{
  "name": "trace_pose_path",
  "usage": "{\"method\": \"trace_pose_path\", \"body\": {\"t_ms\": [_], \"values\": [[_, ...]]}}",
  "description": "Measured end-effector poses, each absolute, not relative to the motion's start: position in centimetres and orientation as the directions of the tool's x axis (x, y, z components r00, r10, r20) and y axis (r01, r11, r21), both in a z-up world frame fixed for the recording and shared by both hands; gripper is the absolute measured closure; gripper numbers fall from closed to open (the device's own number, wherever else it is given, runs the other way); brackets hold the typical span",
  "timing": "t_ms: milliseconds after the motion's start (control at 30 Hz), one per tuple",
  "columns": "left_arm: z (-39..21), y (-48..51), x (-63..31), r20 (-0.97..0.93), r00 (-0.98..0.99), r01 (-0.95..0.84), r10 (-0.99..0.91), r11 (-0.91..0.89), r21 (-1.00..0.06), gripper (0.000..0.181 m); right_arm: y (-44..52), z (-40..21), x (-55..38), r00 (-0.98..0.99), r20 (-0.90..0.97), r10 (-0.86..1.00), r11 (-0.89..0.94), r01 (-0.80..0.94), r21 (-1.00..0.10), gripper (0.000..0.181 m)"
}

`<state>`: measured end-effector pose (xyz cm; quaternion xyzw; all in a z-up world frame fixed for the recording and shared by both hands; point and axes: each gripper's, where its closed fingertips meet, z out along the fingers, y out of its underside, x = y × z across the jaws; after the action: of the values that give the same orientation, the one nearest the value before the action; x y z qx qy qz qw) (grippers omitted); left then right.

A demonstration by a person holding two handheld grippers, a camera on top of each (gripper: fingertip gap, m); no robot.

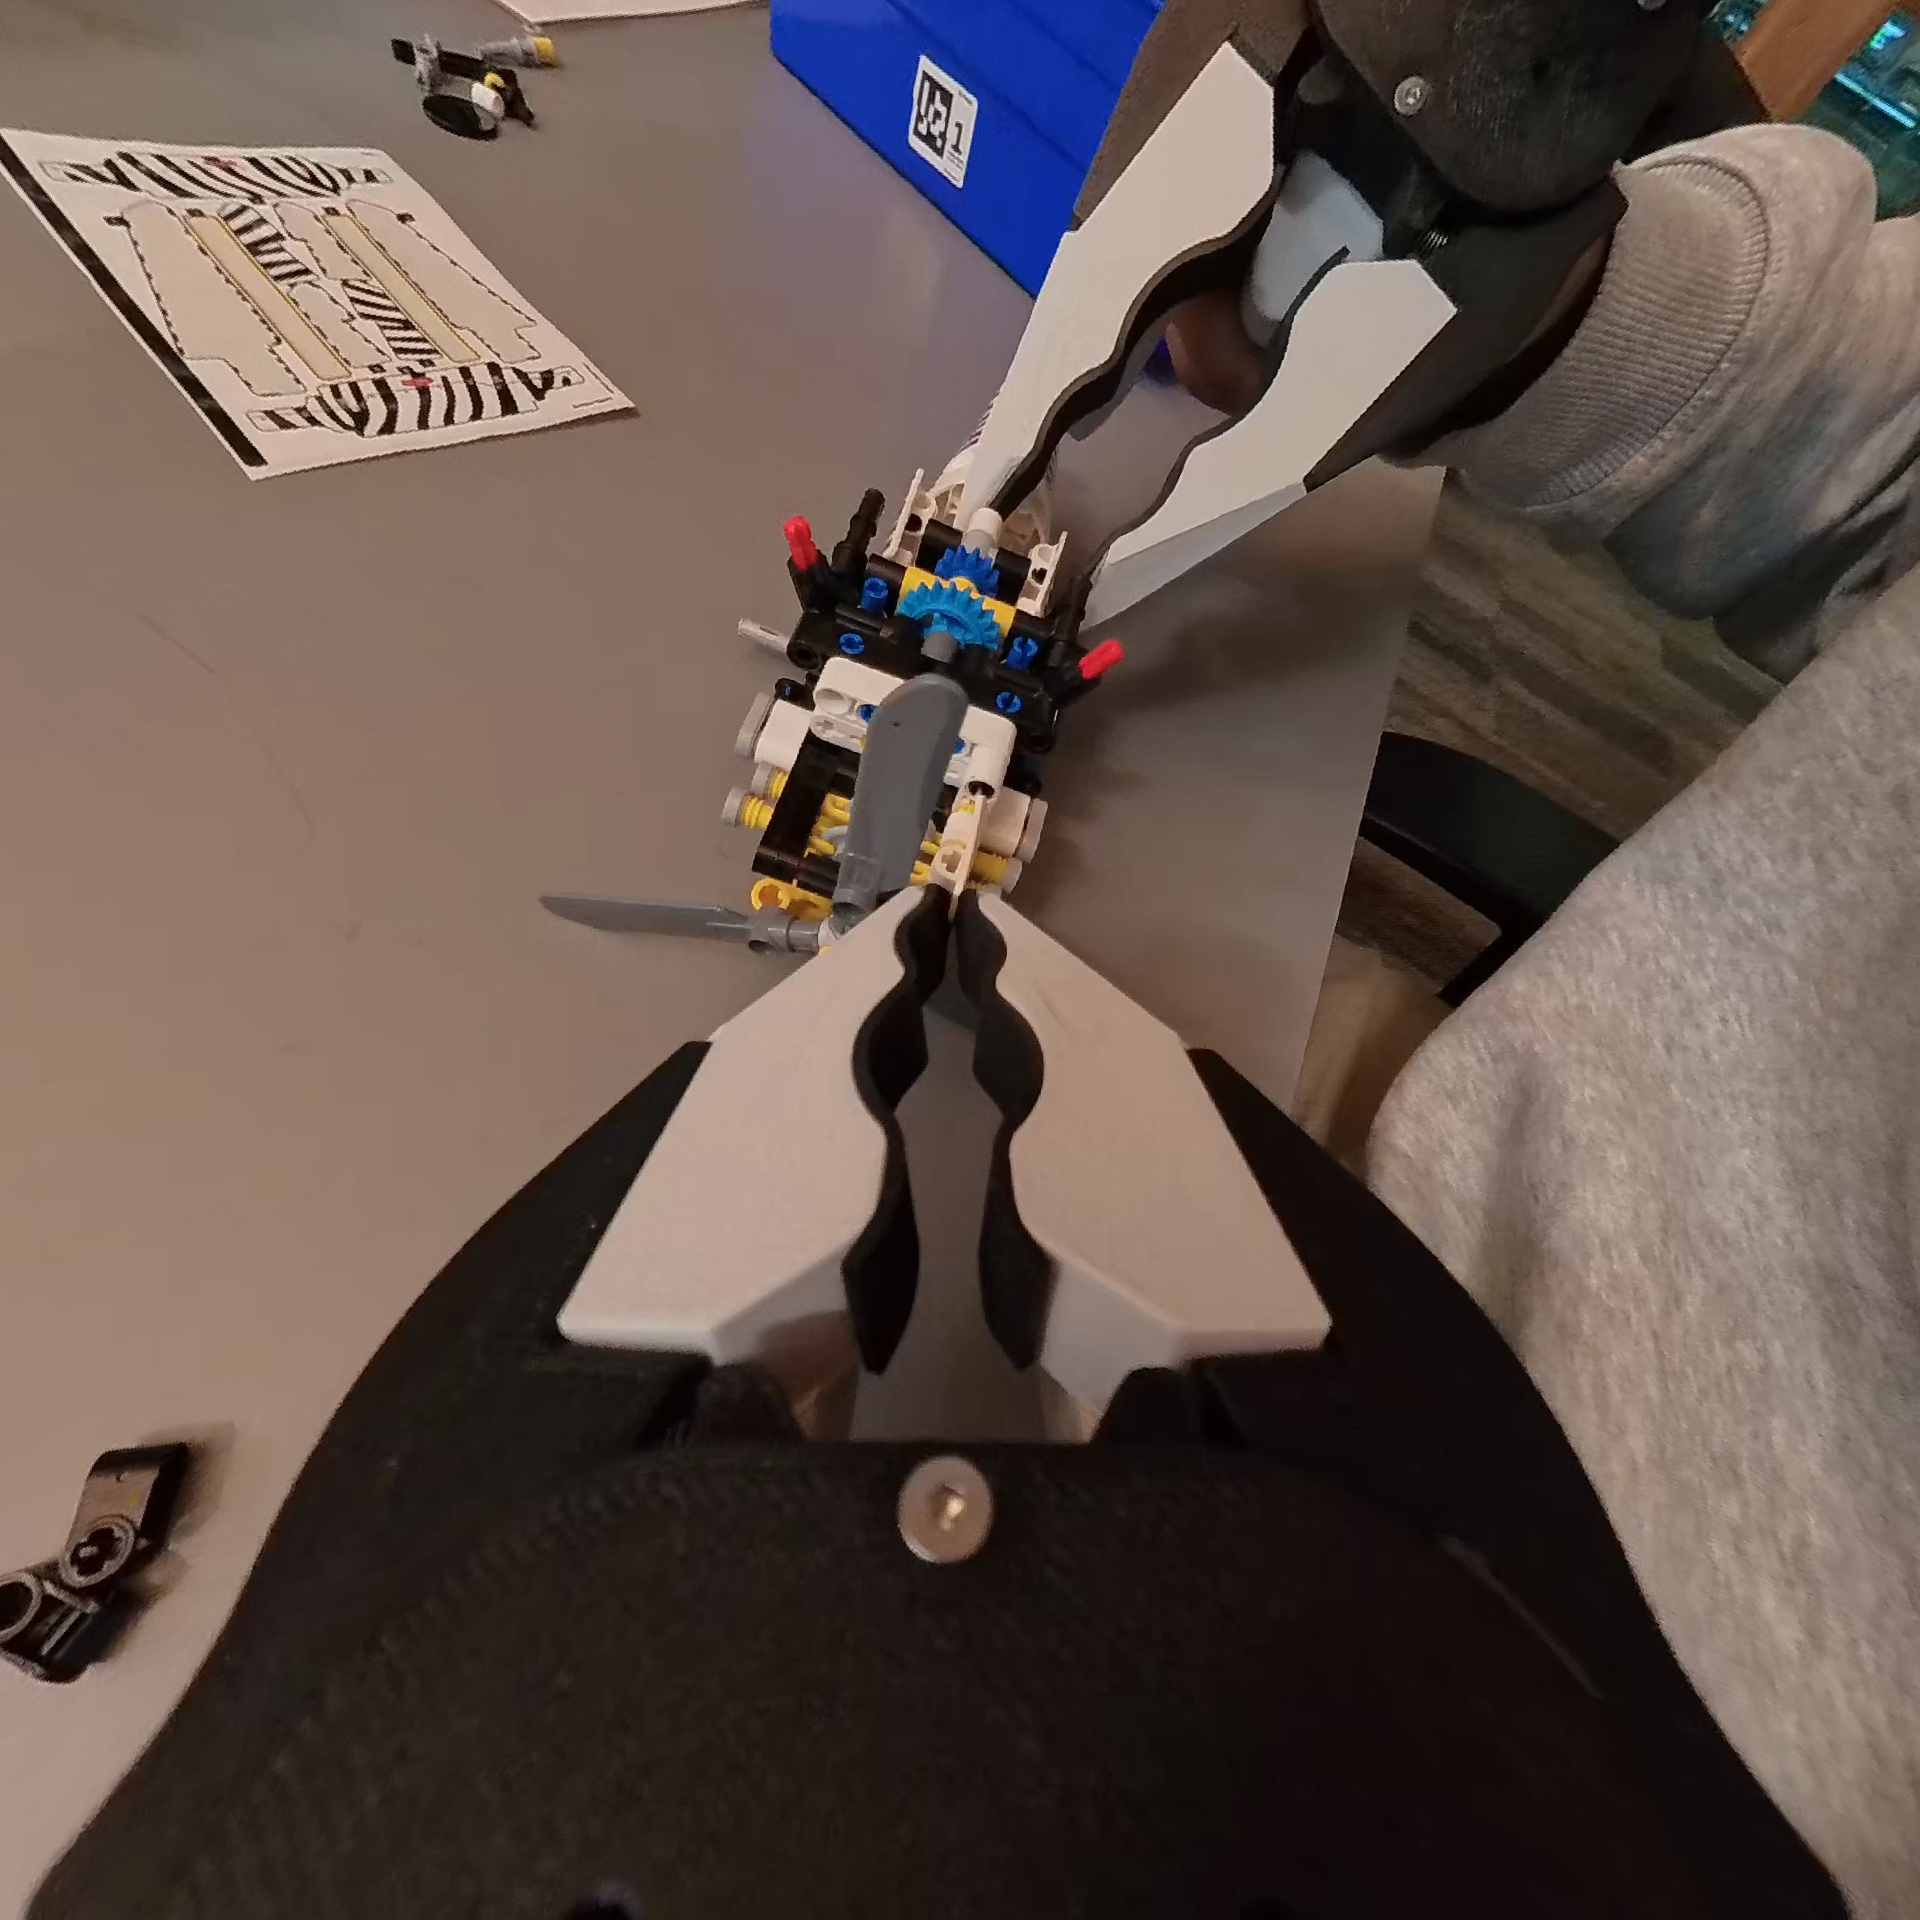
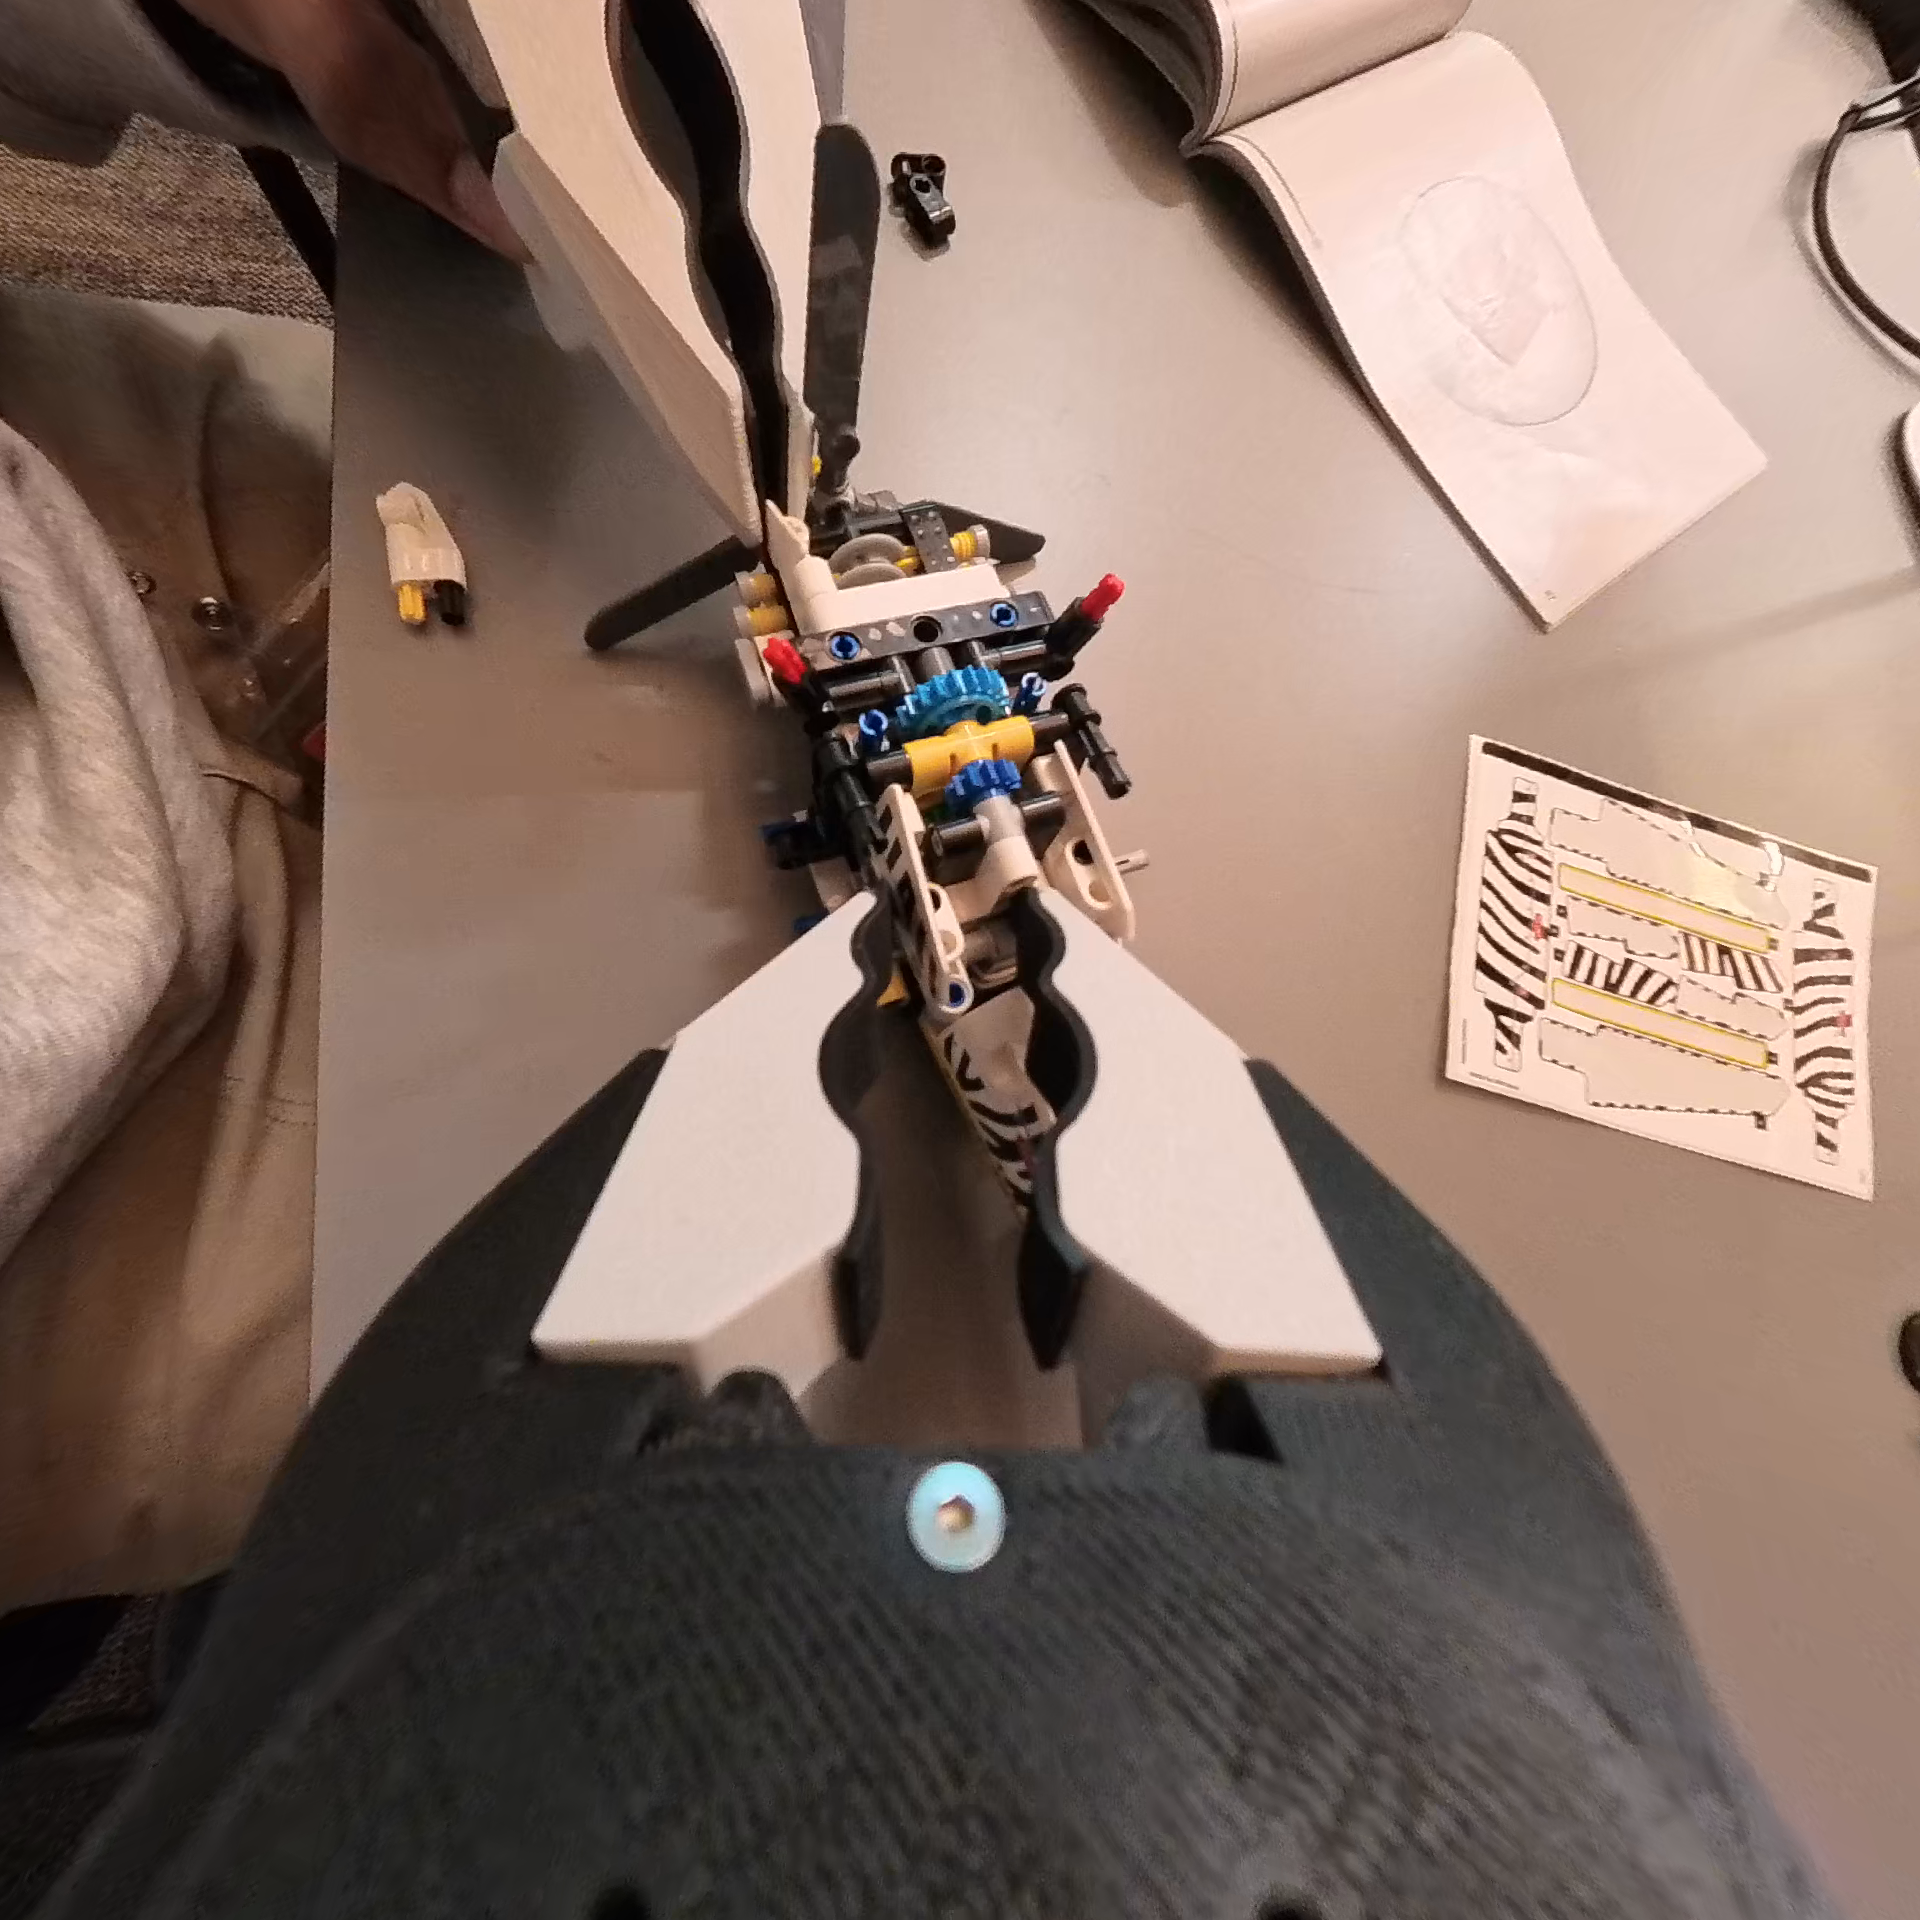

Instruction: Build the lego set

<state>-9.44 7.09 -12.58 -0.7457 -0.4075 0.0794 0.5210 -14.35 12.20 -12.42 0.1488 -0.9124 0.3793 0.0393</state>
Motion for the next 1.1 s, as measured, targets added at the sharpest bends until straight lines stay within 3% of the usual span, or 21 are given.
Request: {"method": "trace_pose_path", "body": {"t_ms": [1100], "values": [[-12.65, 6.86, -9.95, 0.251, 0.604, 0.511, 0.757, -0.125, -0.85, 0.181, 12.14, -12.35, -14.36, -0.952, 0.188, -0.24, 0.672, -0.303, -0.676, 0.161]]}}
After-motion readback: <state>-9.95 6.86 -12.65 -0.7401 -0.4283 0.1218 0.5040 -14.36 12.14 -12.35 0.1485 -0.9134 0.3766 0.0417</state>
